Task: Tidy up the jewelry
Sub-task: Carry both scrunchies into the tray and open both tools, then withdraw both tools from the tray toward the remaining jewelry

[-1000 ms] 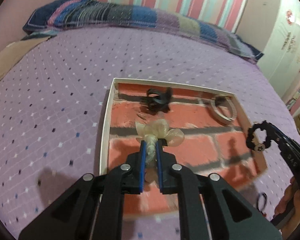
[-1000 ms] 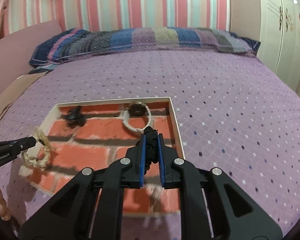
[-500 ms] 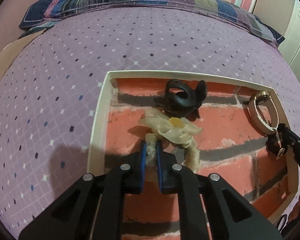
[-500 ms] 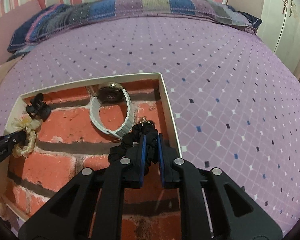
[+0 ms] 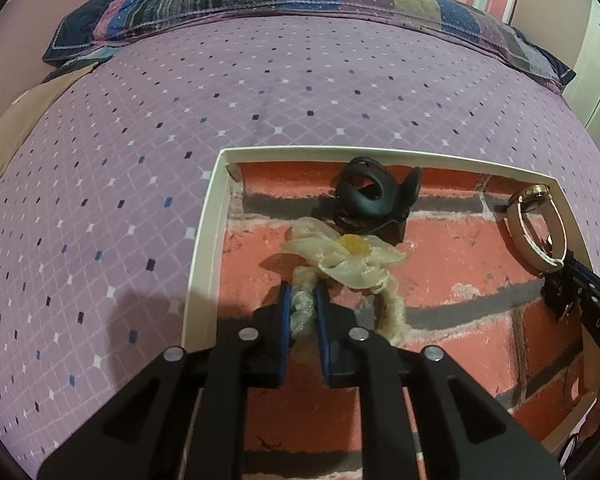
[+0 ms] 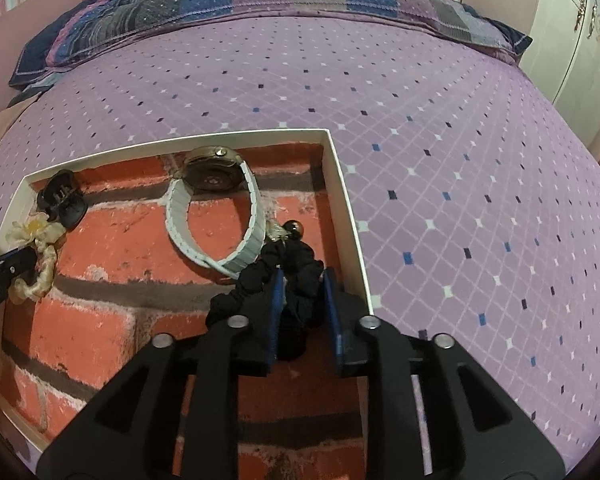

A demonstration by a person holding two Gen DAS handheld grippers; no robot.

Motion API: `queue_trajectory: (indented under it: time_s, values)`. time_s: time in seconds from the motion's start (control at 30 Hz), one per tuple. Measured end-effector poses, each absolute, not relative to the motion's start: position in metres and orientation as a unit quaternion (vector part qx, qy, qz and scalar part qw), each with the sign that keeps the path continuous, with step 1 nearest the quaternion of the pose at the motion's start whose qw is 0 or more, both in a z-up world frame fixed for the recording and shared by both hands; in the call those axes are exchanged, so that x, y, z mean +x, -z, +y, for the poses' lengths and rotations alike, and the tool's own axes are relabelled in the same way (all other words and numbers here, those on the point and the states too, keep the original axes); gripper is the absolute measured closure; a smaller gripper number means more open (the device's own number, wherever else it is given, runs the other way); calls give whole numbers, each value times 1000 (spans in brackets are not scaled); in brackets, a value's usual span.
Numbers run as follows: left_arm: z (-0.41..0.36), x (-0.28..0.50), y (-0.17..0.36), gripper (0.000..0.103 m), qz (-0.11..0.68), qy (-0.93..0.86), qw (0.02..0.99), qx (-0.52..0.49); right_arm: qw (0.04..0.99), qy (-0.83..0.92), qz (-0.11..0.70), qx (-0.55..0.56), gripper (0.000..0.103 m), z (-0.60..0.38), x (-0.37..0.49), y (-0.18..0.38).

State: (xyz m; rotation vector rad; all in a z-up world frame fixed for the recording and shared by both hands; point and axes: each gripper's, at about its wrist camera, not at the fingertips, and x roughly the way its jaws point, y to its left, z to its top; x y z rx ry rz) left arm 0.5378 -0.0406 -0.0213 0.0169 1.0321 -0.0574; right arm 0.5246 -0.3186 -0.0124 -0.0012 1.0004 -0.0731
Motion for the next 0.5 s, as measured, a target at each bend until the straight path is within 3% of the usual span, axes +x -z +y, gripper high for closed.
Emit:
queue_trajectory:
  time_s: [0.07, 0.13, 0.2, 0.5]
  values:
    - [-40, 533, 17, 67, 486, 21, 874, 12, 881, 29, 473, 5, 74, -318, 520, 7]
    - [-40, 526, 10, 56, 474, 23, 880, 13, 886, 18, 464, 8, 66, -317, 515, -1]
    - [-41, 519, 1, 55, 466, 29, 884, 17, 891, 12, 454, 7, 61, -315, 509, -10]
    - [-37, 468, -45, 28, 426, 43, 903, 32, 909, 13, 417, -17, 40, -306, 465, -41]
